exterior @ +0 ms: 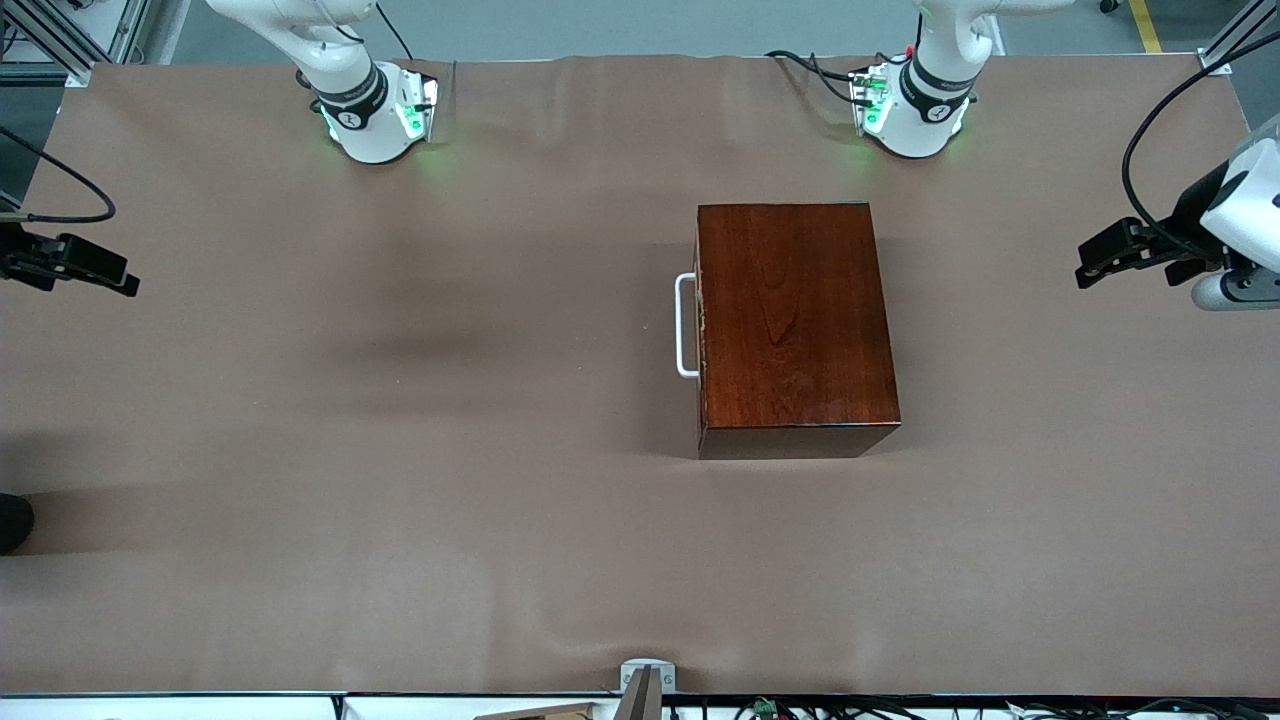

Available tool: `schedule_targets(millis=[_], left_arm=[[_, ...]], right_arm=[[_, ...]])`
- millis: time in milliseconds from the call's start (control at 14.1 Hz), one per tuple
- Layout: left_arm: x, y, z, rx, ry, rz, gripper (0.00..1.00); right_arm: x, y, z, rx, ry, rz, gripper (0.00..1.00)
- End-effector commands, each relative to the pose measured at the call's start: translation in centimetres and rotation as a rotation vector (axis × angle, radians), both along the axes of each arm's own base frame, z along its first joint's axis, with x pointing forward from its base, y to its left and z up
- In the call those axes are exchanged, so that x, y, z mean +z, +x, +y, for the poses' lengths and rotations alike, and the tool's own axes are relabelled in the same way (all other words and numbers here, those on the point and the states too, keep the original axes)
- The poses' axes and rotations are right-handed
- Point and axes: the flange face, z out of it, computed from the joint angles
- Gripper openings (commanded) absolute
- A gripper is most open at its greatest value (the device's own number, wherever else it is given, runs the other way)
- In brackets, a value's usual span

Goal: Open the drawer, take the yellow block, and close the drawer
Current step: 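Reach the left gripper across to the box's white handle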

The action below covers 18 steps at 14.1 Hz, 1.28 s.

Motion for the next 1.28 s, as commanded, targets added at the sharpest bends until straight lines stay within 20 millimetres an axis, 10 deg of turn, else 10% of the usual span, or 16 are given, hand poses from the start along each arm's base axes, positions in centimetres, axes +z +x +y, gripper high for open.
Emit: schedule_targets(millis=[0, 568, 781, 1207], left_arm=[[0.2, 0.1, 0.0, 0.001, -0.011, -0.003, 1.0], [0.2, 0.1, -2.1, -0.031, -0.015, -0.004, 1.0], [0.0, 1.5, -7.1, -0.082, -0.03, -0.012, 1.0], [-1.8, -1.6, -25.4, 0.01, -0.039, 0.021, 1.0]], right_arm=[[0.5, 0.2, 0.0, -0.012, -0.002, -0.007, 1.0], [1.1, 0.2, -0.5, -0.025, 0.014, -0.022, 1.0], [1.0, 0.3, 0.0, -0.016, 0.018, -0.018, 1.0], [0.8, 0.3, -0.4, -0.024, 0.018, -0.015, 1.0]])
